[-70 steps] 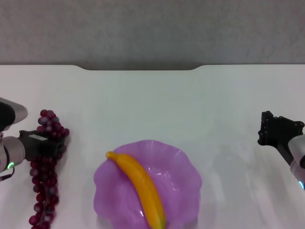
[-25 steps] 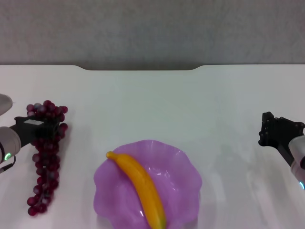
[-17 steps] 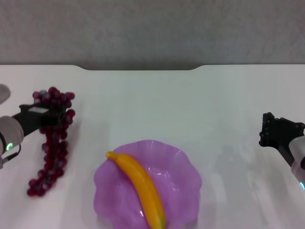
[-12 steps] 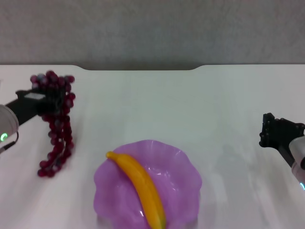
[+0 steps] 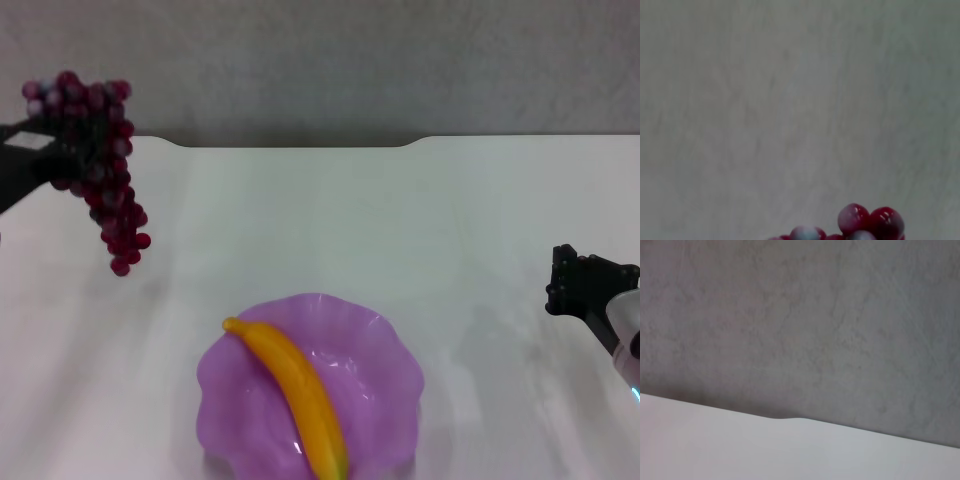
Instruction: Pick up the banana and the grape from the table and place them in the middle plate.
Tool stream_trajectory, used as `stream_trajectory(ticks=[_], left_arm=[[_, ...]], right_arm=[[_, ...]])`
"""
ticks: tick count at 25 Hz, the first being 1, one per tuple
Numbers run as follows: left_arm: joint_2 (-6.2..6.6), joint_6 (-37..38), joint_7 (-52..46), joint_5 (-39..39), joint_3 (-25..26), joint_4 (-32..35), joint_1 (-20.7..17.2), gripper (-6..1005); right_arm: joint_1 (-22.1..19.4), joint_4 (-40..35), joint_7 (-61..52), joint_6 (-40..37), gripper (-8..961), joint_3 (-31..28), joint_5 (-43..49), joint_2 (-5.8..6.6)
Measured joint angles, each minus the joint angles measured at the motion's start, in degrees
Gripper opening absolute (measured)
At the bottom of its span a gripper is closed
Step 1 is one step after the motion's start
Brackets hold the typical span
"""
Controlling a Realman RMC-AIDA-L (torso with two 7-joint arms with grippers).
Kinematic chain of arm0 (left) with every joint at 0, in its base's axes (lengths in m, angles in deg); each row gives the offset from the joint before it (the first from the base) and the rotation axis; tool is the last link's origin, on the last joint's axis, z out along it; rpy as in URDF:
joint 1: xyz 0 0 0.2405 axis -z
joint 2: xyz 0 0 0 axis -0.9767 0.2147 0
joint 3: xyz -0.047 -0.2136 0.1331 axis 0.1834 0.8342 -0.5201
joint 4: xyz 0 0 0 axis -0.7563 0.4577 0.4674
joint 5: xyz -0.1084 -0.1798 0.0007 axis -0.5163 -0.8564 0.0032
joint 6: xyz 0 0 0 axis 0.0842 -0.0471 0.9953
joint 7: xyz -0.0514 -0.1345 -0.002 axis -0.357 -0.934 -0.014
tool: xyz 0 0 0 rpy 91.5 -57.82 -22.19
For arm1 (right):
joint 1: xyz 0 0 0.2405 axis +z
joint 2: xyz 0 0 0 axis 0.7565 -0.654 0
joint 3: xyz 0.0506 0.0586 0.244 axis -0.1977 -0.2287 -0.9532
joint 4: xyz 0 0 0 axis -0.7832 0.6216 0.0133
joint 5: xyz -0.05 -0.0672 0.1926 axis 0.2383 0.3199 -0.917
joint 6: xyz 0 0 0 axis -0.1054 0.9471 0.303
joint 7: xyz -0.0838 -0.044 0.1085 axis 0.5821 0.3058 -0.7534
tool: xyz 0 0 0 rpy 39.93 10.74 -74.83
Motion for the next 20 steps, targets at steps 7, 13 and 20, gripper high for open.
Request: stream_trajectory(ticks=[7,13,20], left_arm=[[0.07,6.2,-4.6,0.6,-0.1,12.7,-5.3,300],[0.03,12.9,-8.9,0.6,-0.2,24.4,-10.3,301],[0.09,21.2,-12.2,0.6,-2.4,34.6,-12.5,303]], right_arm=[[0.0,0.1,0.0,-0.1,26,0.0,0.0,0.05],[0.0,0.8,0.0,-0.1,26,0.0,0.0,0.08],[0.0,1.0,0.0,-0.1,26,-0.1,0.0,0.09]])
